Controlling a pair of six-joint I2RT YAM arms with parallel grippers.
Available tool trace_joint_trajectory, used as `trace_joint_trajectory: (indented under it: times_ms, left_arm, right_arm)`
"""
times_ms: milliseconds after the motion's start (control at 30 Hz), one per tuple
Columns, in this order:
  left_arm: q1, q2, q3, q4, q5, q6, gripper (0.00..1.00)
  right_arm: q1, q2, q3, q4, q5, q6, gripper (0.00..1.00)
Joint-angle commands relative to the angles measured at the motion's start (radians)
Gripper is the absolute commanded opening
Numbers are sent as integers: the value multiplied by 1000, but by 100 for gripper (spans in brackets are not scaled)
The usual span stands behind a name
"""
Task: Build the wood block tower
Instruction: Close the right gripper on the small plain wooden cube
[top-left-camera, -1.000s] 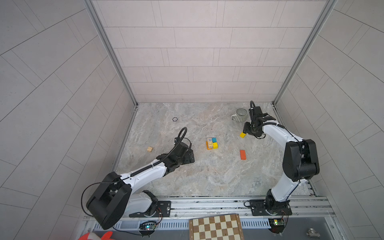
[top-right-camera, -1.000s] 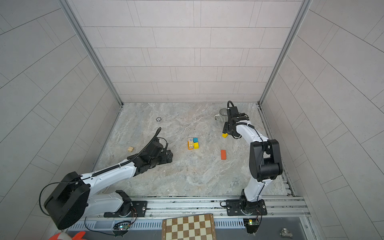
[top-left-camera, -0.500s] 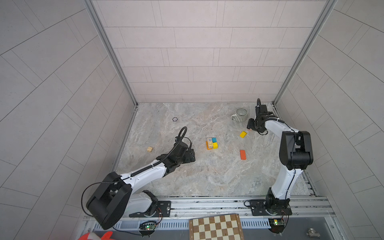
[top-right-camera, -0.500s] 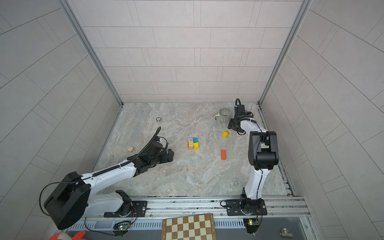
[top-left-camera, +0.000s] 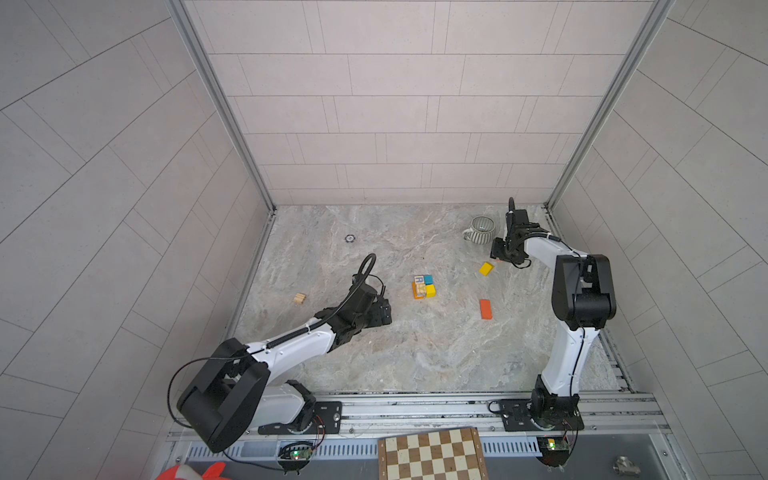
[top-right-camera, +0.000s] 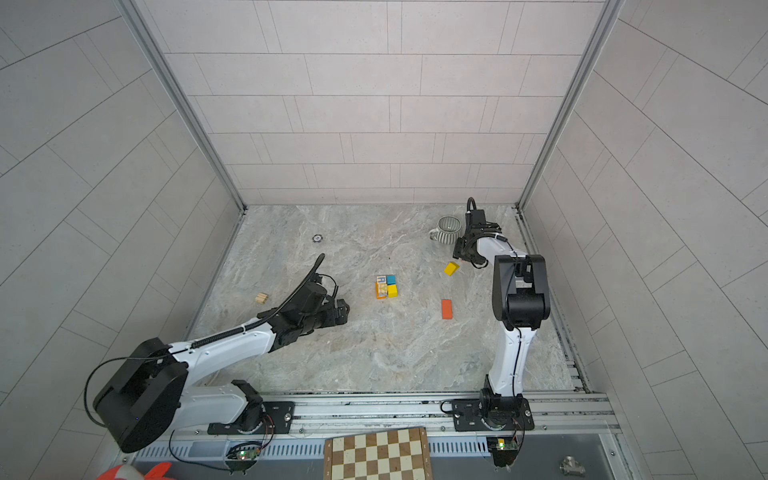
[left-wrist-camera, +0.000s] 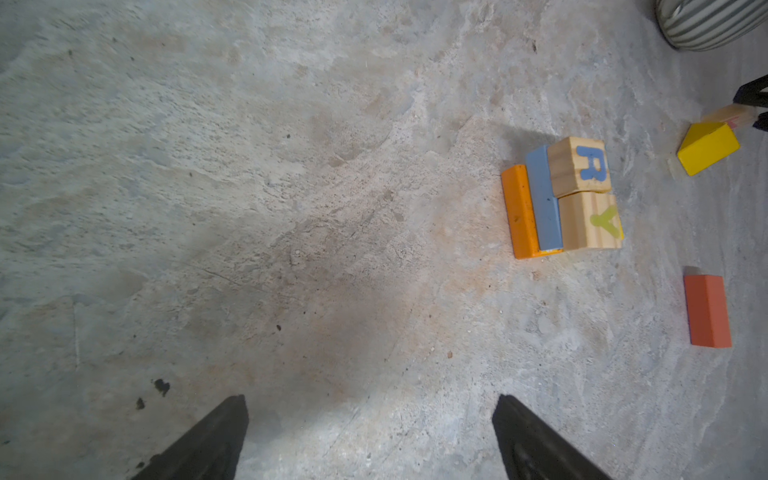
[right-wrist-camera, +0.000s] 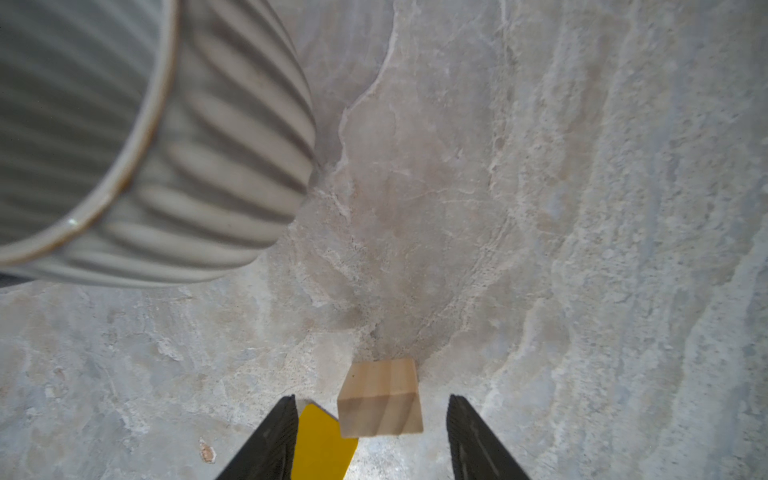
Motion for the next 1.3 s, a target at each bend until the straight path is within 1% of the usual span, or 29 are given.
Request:
trace_joint_trajectory:
  times_ms: [0, 133, 267, 400, 533, 767, 1267]
  left_arm:
    - [6, 8, -4, 16, 2, 15, 98]
    - [6, 17, -4, 22, 2, 10, 98]
    - [6, 28, -2, 28, 8, 7, 98]
    - [7, 30, -2, 27, 14, 9, 98]
    - [8, 29, -4, 28, 13, 9, 98]
    - [12, 29, -4, 27, 16, 10, 98]
    - [15, 40, -3, 31, 22, 6, 98]
  right_arm:
    - [2, 8, -7, 15, 24, -11, 58]
    - [1, -1, -33, 52, 29, -12, 57]
    - [2, -19, -52, 77, 38, -15, 53]
    - [2, -9, -47, 62, 26, -7, 52]
    - [2, -1, -35, 46, 42, 1, 51]
    - [2, 26, 0, 14, 51, 4, 43]
    - [2, 35, 12, 6, 48, 0, 32]
